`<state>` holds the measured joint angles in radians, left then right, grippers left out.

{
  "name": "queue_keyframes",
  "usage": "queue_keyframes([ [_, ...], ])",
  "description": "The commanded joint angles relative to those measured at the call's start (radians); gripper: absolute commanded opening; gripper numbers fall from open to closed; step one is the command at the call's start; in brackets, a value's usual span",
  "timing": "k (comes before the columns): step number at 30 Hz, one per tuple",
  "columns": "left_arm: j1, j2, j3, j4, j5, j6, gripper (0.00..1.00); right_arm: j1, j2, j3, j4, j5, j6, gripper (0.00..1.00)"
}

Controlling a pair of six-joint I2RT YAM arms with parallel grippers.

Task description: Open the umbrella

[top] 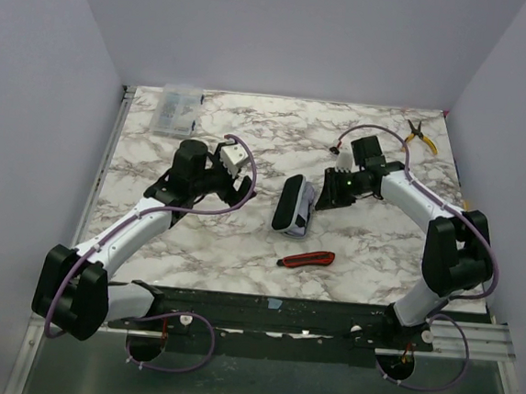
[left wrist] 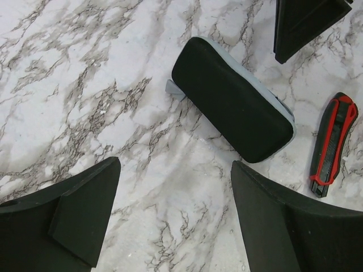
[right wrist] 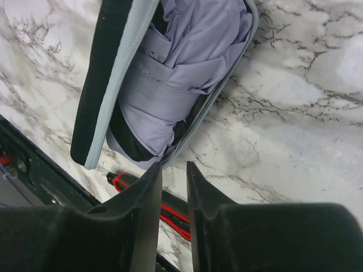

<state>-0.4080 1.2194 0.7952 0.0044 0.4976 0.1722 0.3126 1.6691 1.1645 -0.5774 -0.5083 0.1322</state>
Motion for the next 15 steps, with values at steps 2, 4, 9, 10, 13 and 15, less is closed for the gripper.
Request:
queue_keyframes([
  [2, -0.002, 0.012, 0.017, 0.007, -0.023, 0.012, 0.79, 0.008, -0.006, -0.030, 0.113, 0.014, 0.077, 0.26],
  [4, -0.002, 0.015, 0.017, 0.008, -0.027, 0.005, 0.79, 0.008, 0.023, -0.008, 0.119, 0.006, 0.099, 0.42],
  [9, -0.002, 0.017, 0.015, 0.009, -0.044, -0.010, 0.79, 0.019, 0.082, 0.032, 0.140, -0.011, 0.156, 0.51],
  [10, -0.002, 0.015, 0.013, 0.009, -0.046, -0.008, 0.79, 0.032, 0.091, 0.039, 0.139, -0.002, 0.158, 0.52],
  [13, -0.002, 0.010, 0.008, 0.006, -0.049, -0.008, 0.79, 0.069, 0.123, 0.059, 0.142, 0.030, 0.169, 0.54],
  [15, -0.002, 0.003, 0.003, 0.003, -0.050, -0.008, 0.79, 0.086, 0.143, 0.073, 0.142, 0.042, 0.181, 0.57],
])
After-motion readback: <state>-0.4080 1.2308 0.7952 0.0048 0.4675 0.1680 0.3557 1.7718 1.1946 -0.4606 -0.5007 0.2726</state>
